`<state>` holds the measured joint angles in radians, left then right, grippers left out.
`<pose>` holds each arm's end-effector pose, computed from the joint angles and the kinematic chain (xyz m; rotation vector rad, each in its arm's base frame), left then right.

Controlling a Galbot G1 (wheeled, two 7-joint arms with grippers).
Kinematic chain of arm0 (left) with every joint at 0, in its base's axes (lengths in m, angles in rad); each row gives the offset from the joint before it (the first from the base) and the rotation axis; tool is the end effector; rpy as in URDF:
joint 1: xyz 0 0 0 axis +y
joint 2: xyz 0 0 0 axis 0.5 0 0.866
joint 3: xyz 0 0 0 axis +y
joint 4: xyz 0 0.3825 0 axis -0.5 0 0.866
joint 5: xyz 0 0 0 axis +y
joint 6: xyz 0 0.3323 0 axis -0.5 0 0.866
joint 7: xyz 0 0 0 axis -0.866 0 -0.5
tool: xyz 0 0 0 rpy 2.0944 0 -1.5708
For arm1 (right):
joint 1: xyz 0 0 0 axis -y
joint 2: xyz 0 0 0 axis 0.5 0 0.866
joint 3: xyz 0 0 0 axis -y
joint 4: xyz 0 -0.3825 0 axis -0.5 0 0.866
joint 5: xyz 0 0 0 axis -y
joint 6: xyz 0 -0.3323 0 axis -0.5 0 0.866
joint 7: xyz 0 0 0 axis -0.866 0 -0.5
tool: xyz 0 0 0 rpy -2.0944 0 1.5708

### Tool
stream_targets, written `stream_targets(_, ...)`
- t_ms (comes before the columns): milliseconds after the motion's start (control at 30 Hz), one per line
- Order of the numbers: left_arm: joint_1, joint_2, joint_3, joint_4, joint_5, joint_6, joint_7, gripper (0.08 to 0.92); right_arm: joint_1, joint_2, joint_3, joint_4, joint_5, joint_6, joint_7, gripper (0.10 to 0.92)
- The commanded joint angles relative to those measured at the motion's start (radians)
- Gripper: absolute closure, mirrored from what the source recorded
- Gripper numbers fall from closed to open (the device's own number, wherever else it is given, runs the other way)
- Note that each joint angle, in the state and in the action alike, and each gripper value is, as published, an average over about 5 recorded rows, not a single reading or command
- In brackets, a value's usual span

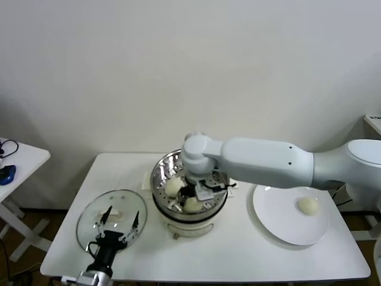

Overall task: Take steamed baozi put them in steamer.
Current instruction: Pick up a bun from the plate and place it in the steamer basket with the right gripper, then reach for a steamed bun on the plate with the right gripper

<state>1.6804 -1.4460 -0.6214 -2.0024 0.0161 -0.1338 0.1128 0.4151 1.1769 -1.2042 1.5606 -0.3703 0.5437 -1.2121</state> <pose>0.1014 0.0596 -0.3695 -0.1606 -3.0548 -0.2611 0.4738 0.1550 -0.1039 -1.9601 -0.1540 -2.2046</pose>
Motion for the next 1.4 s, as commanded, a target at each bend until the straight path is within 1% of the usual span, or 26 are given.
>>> stream_targets(33,-0.004,-0.001,0.002,0.003,0.002,0.002,0.0,0.177,-0.003,-0.005,-0.002,0.005,-0.005,0.01,0.008,0.307)
stream_targets(200,-0.01,-0.001,0.004,0.006,0.004,0.004,-0.001,0.177,-0.003,-0.006,-0.001,0.0,-0.006,0.021,0.023,0.227)
stream_targets(300,-0.012,-0.001,0.005,0.005,0.004,0.006,-0.001,0.177,-0.002,-0.006,0.003,-0.001,-0.005,0.025,0.024,0.206)
stream_targets(600,-0.013,0.004,0.004,0.002,0.003,0.009,-0.002,0.177,0.037,-0.002,0.058,-0.03,0.012,0.049,0.013,0.202)
stream_targets(700,-0.015,0.007,0.003,-0.001,0.001,0.012,-0.002,0.177,0.077,-0.019,0.073,-0.04,0.057,0.026,-0.006,0.203)
stream_targets(767,-0.017,0.01,0.001,-0.003,-0.002,0.012,-0.002,0.177,0.125,-0.045,0.072,-0.057,0.122,-0.021,-0.024,0.203)
stream_targets(833,-0.017,0.014,-0.002,-0.005,-0.004,0.012,-0.002,0.177,0.186,-0.083,0.047,-0.083,0.236,-0.102,-0.042,0.203)
stream_targets(1000,-0.014,0.022,-0.004,-0.012,-0.013,0.006,-0.001,0.177,0.335,-0.218,-0.089,-0.14,0.594,-0.344,-0.052,0.203)
stream_targets(1100,-0.013,0.025,-0.002,-0.017,-0.021,0.0,0.002,0.177,0.365,-0.324,-0.147,-0.16,0.742,-0.444,-0.042,0.203)
stream_targets(1167,-0.013,0.027,0.001,-0.02,-0.026,-0.005,0.004,0.177,0.355,-0.394,-0.157,-0.175,0.782,-0.487,-0.035,0.203)
stream_targets(1233,-0.013,0.027,0.004,-0.024,-0.029,-0.01,0.007,0.177,0.326,-0.465,-0.151,-0.194,0.784,-0.51,-0.031,0.203)
stream_targets(1333,-0.011,0.027,0.01,-0.03,-0.032,-0.015,0.013,0.177,0.246,-0.559,-0.105,-0.233,0.731,-0.522,-0.033,0.203)
stream_targets(1400,-0.009,0.027,0.014,-0.035,-0.032,-0.017,0.018,0.177,0.157,-0.609,-0.037,-0.265,0.664,-0.519,-0.036,0.203)
